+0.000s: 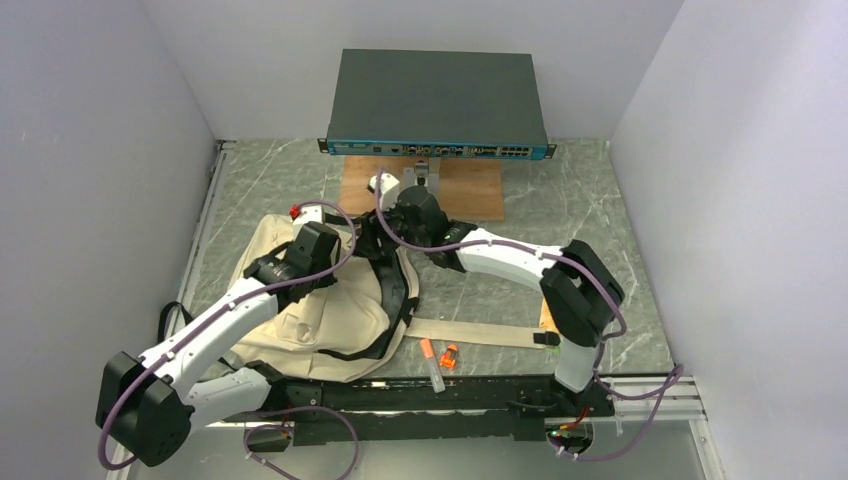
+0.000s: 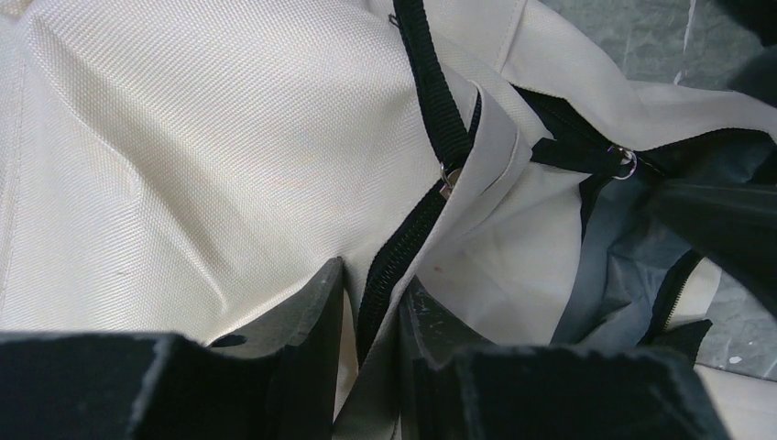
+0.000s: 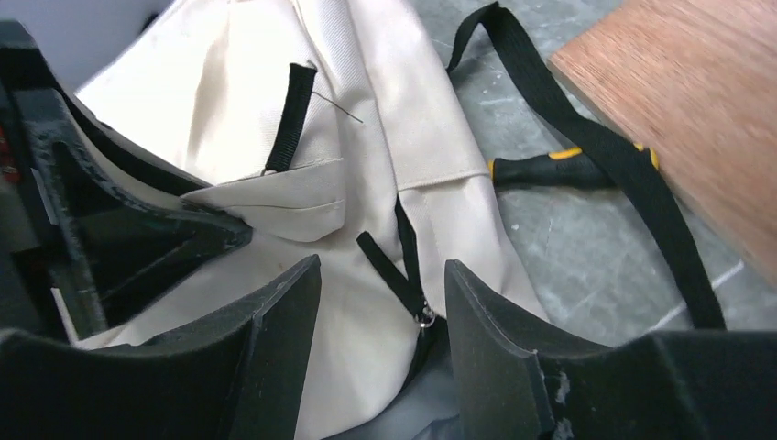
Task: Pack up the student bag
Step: Adjust the student bag at the center of the board.
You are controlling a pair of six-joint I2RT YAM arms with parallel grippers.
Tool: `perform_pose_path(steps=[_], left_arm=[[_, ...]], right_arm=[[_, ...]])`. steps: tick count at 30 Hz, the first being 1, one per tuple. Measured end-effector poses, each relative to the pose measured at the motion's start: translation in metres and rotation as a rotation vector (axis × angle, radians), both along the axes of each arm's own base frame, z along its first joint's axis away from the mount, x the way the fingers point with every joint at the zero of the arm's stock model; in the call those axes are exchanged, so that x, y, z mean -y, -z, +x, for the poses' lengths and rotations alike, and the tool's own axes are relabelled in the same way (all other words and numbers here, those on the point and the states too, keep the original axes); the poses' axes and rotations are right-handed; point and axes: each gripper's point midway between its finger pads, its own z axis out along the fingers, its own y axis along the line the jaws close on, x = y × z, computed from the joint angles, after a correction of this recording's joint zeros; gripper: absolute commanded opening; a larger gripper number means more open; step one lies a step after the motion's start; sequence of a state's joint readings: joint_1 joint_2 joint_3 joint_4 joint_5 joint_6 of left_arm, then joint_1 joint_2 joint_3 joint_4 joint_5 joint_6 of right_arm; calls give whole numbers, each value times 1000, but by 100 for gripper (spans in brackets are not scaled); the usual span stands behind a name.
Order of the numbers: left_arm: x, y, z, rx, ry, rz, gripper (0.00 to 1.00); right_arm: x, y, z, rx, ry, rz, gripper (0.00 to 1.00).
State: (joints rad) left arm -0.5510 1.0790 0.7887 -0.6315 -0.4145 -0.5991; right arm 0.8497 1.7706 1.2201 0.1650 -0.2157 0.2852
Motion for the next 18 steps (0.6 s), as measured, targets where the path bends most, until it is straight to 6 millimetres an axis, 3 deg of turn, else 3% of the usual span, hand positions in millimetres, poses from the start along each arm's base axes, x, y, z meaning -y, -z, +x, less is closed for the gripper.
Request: perform_pose_path(steps=[8,14,18], left_arm=[[2,2,2,21,4,-22,28],[3,2,3,31,5,-34,27],[3,1,3,37,7,-40,27]], right_arm=[[-18,41,-7,137,-265,-113,51],[-23,52,-17,178,-385,-121,44],[-25,57,-13,192,-395,-128,38]])
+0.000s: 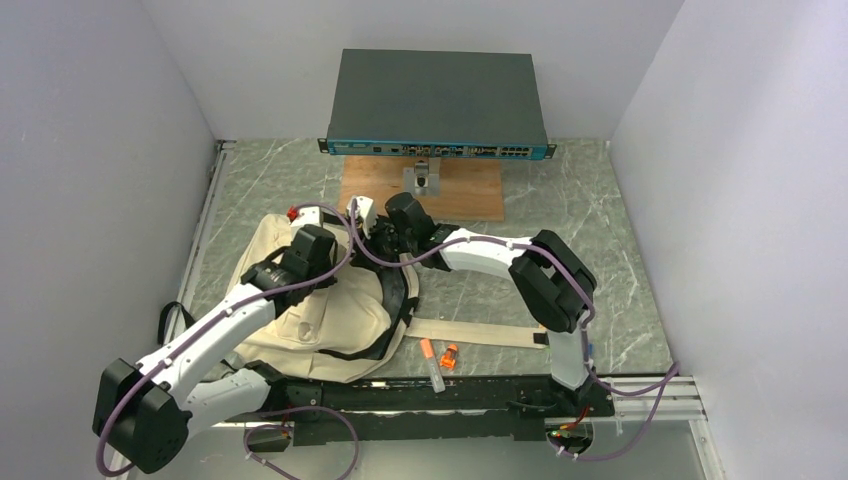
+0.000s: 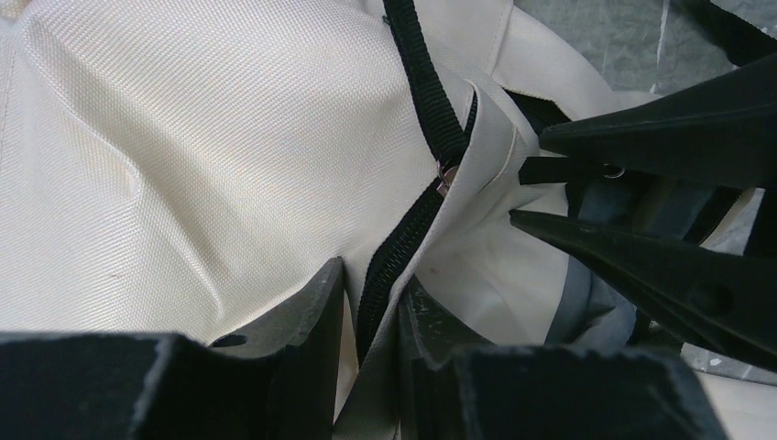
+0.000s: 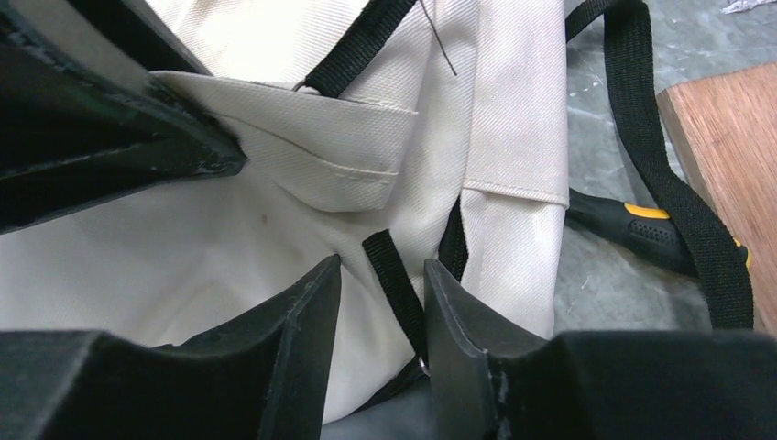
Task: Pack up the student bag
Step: Adjust the student bag at the center of the board.
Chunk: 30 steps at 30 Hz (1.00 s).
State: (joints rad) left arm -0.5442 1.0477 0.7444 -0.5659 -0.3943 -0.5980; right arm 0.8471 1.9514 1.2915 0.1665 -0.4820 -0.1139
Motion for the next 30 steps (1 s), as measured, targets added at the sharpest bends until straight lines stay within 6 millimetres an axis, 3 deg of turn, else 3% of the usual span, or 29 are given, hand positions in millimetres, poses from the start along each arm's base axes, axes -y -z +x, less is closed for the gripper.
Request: perform_pose_path(steps=[5,14,25,30], left_arm=[[0,-1,-1,9,1,-9,27],[0,-1,-1,26,3,-24,27],[4,-1,-1,26,15,-42,27],[4,-1,-1,25,15,-42,27]], right_arm=[[-4,2,4,1,0,0,40],[-7,2,8,-32,-6,17,0],[12,-8,6,-146,65,83,0],[35,-19,28,-247,124,159,0]])
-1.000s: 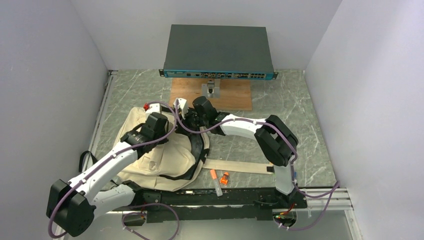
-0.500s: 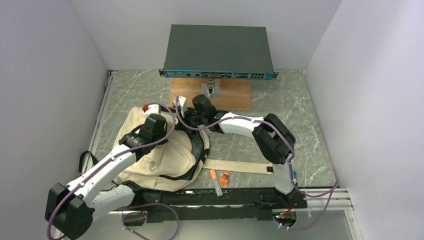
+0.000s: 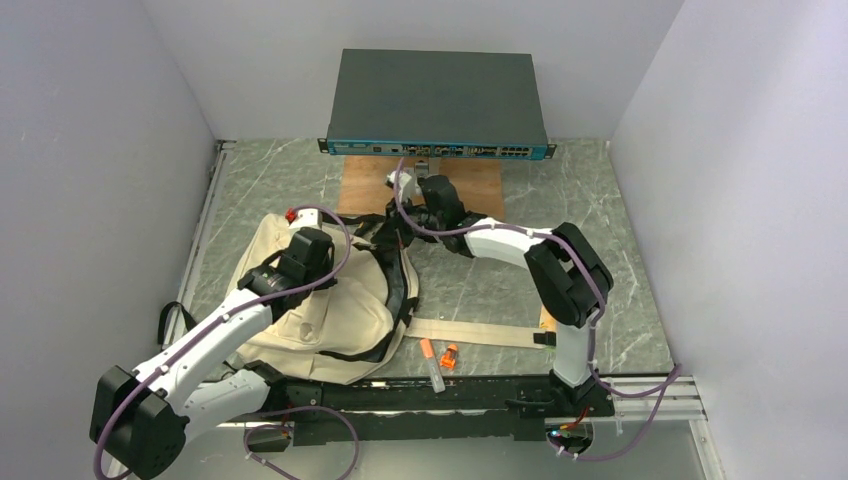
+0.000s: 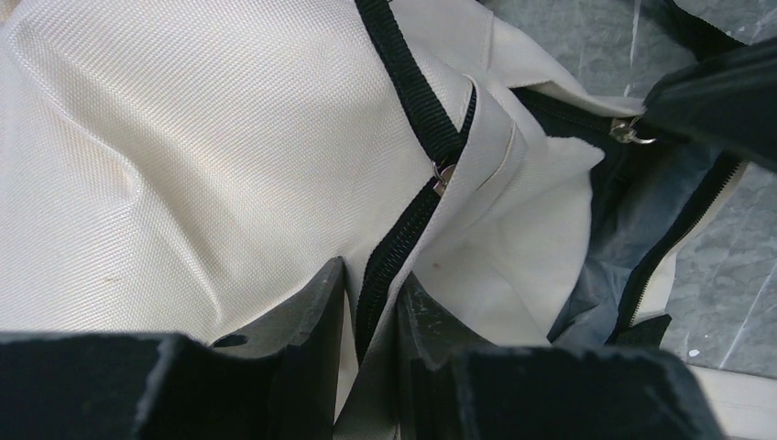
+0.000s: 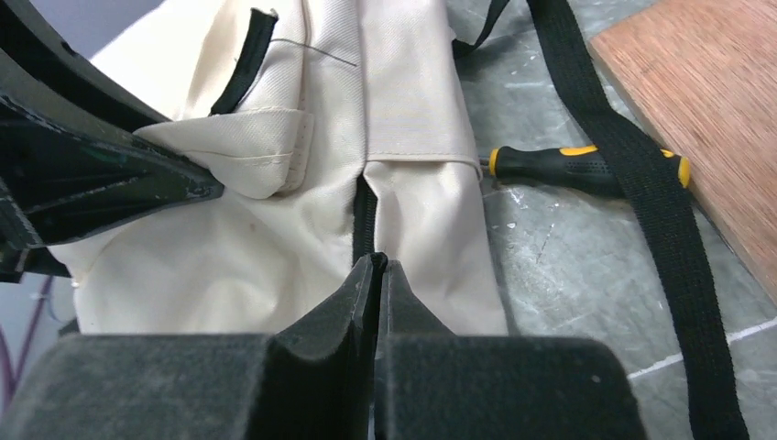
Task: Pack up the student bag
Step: Adjust the student bag at the center of the board.
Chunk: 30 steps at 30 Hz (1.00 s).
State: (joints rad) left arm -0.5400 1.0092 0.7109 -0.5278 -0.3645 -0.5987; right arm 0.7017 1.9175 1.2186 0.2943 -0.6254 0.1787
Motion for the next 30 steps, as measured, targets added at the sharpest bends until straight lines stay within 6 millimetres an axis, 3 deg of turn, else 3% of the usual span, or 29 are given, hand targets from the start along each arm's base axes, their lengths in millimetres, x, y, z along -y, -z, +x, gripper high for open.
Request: perform_pose_path(steps=[5,10,14,19,23,26,28,30], left_arm=[[0,-1,-1,2,1,-3,32],[6,-4,-2,6,31,-32,75],[19,-16,-9,16,119,-80,91],[29,-38,-17,36,217,-103,94],[38,-66,4,76,234,-88,90],[50,-76,25,78,240,-74,86],[59,-74,38,74,250,-71,81],[66,-66,44,55,274,-71,82]], right_arm=[[5,-9,4,-66,8,53,0],[9,-3,-5,-133,90,80,0],[28,2,-13,-221,247,92,0],[40,-22,-4,-323,567,132,0],[49,-30,-2,-378,815,96,0],[57,-23,-3,-412,941,46,0],[70,-12,-4,-429,1013,6,0],[81,-3,-5,-434,1061,-29,0]])
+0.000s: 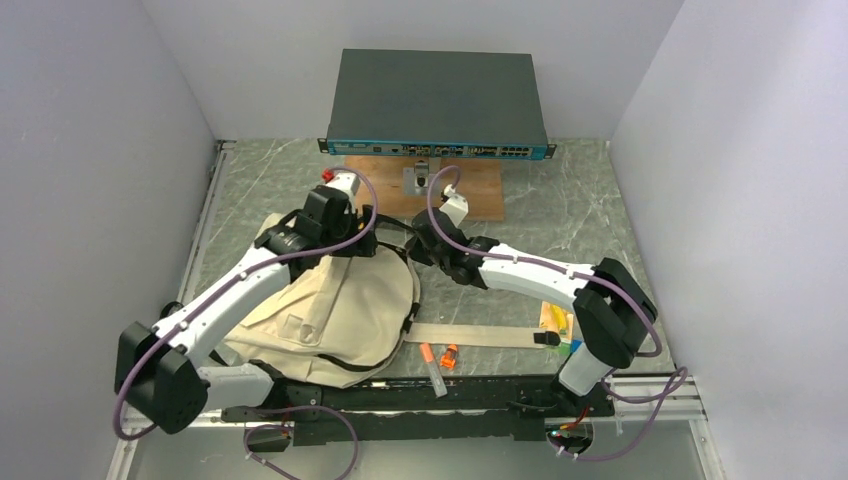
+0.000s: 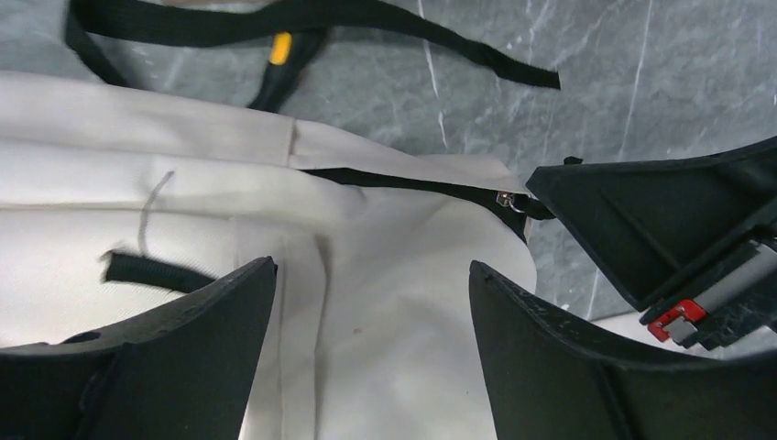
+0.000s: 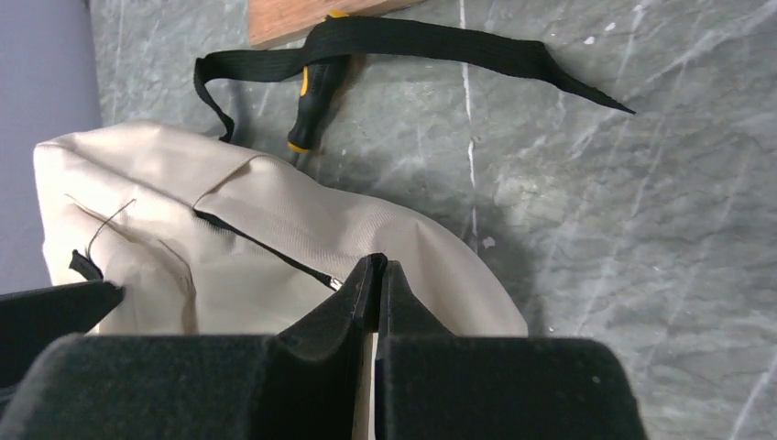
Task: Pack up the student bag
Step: Adjust the student bag at the center of the board.
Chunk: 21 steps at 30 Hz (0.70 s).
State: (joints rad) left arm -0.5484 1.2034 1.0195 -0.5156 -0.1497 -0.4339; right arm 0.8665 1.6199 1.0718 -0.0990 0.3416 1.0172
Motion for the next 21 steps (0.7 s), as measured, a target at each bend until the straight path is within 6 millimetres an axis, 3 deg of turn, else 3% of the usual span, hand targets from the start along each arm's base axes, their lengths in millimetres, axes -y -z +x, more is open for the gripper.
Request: perform_pose_path(steps=[5,9,14,19,21], left_arm=[[19,21,3,-56,85,-6,88],[29,23,4,-58,143,-23,87],[44,28,9,-88,184,-54,89],[53,42,21,-244,124,-24,72],[53,47,26,-319,70,0,72]], right_arm=[[10,-6,-6,10,2,-18,0],[15,-19,-14,24,-15,-2,0],[16,-21,-21,10,-41,-1,0],[14,-22,-25,40,-81,-2,0],[14,-23,-27,47,-89,-8,0]])
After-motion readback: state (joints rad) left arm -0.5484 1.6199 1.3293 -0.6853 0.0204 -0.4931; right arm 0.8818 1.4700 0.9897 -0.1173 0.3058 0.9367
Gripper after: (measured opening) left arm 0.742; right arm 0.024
